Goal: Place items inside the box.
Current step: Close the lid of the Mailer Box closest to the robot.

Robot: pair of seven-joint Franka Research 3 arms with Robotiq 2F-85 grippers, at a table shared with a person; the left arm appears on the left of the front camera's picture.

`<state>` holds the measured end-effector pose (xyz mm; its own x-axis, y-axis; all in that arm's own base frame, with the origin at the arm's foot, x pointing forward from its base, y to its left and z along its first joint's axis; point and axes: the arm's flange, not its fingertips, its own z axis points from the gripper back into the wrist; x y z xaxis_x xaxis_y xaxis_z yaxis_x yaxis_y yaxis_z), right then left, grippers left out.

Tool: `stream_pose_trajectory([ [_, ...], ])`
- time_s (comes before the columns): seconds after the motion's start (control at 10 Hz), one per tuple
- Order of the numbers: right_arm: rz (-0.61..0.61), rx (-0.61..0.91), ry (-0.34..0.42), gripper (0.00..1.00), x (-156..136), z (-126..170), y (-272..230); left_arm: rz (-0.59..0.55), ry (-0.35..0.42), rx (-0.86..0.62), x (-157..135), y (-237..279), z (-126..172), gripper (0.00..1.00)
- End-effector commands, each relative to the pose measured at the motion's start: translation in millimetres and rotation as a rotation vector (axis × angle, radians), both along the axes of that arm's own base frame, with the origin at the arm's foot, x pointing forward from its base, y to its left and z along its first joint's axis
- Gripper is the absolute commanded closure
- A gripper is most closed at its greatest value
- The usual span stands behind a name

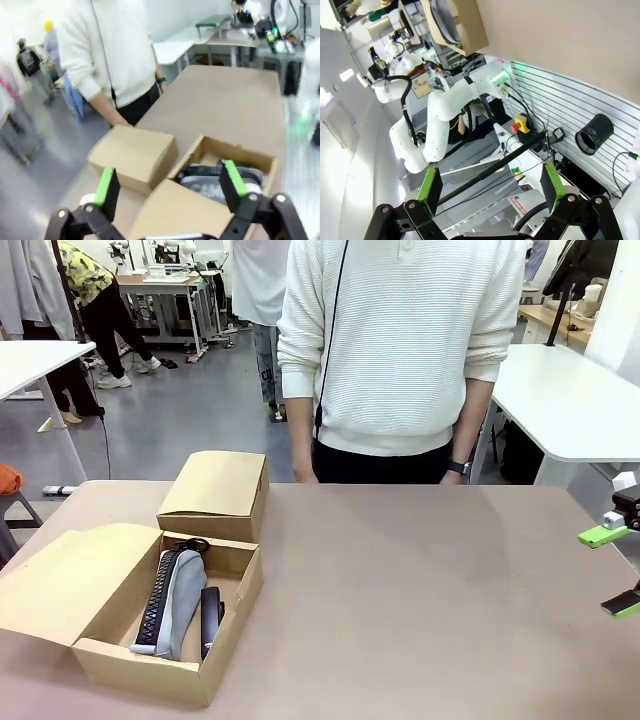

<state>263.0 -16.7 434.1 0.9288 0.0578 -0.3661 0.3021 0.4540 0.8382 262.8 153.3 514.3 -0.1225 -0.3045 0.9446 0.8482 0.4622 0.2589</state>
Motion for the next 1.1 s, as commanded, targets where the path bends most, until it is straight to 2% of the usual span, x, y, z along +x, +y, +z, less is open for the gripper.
stream_pose_trajectory([
  [0.0,-0.006,0.005,0.004,0.0,-0.2,2.6,0.0,-0.052,-0.13,0.017,-32.6,-52.1,-94.2,0.0],
  [0.1,-0.006,0.005,0.004,0.0,-0.2,2.6,0.0,0.017,-0.064,0.052,-34.3,-46.3,-106.4,0.0],
  [0.2,-0.006,0.005,0.004,0.0,-0.2,2.6,0.0,-0.044,-0.084,0.028,5.2,4.2,-17.0,0.0],
  [0.5,-0.006,0.005,0.004,0.0,-0.2,2.6,0.0,-0.044,-0.084,0.028,5.2,4.2,-17.0,0.0],
  [0.6,-0.006,0.005,0.004,0.0,-0.2,2.6,0.0,-0.05,-0.085,0.047,8.4,7.9,-29.8,0.0],
  [0.7,-0.006,0.005,0.004,0.0,-0.2,2.6,0.0,-0.106,-0.055,0.095,35.7,13.2,-49.4,0.0],
  [0.8,-0.006,0.005,0.004,0.0,-0.2,2.6,0.0,-0.111,-0.033,0.188,63.3,19.3,-71.1,0.0],
  [0.9,-0.006,0.005,0.004,0.0,-0.2,2.6,0.0,-0.154,0.044,0.22,84.1,26.7,-90.3,0.0],
  [1.0,-0.006,0.005,0.004,0.0,-0.2,2.6,0.0,-0.115,0.08,0.289,98.0,30.2,-103.4,0.0],
])
